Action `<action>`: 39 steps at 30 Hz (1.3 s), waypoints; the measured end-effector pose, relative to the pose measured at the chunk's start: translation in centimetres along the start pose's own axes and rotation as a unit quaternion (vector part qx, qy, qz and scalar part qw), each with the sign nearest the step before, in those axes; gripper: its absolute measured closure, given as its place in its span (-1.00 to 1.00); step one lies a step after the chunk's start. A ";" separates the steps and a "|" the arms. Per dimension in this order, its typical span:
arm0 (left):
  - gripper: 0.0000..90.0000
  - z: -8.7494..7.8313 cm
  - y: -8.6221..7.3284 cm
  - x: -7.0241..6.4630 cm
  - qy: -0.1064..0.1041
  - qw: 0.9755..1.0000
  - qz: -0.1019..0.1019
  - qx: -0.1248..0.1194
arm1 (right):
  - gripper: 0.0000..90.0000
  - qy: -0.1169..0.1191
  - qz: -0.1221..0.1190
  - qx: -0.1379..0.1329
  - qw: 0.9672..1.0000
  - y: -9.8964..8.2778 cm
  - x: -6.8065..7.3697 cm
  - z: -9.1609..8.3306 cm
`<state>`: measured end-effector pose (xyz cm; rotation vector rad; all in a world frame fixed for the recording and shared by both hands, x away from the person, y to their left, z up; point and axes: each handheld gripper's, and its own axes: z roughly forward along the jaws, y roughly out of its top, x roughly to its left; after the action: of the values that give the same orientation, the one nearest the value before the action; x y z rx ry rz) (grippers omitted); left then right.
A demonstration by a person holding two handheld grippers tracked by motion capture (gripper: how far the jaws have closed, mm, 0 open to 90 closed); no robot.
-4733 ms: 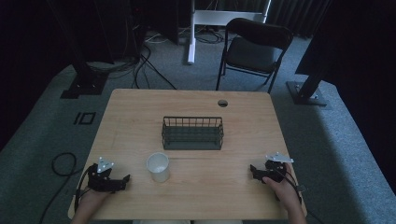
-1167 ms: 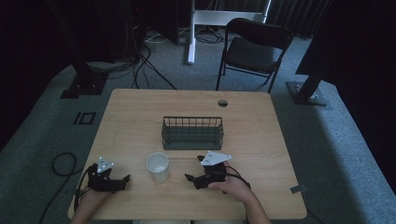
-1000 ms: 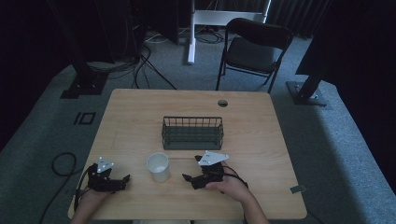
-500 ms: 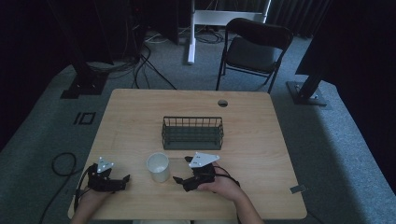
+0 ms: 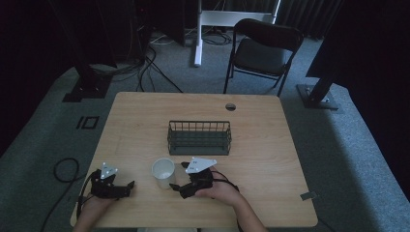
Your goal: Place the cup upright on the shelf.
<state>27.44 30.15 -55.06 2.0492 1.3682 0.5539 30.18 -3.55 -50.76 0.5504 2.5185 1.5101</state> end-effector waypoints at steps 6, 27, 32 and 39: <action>-1.00 0.0 0.0 0.0 0.000 1.000 0.000 0.000 | -0.71 0.001 -0.003 -0.004 1.000 0.2 0.1 0.7; -1.00 0.0 0.0 0.0 0.000 1.000 -0.001 0.000 | -0.71 0.007 -0.013 -0.022 1.000 1.4 0.1 3.2; -1.00 0.0 0.0 0.0 0.000 1.000 -0.001 -0.001 | -0.71 0.006 -0.013 -0.027 1.000 1.8 0.2 3.6; -1.00 0.0 0.0 0.0 0.000 1.000 -0.001 -0.001 | -0.66 0.002 -0.019 -0.030 0.999 2.1 0.5 3.9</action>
<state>27.44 30.14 -55.07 2.0467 1.3689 0.5538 31.42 0.70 -50.77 0.4869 2.4630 1.5701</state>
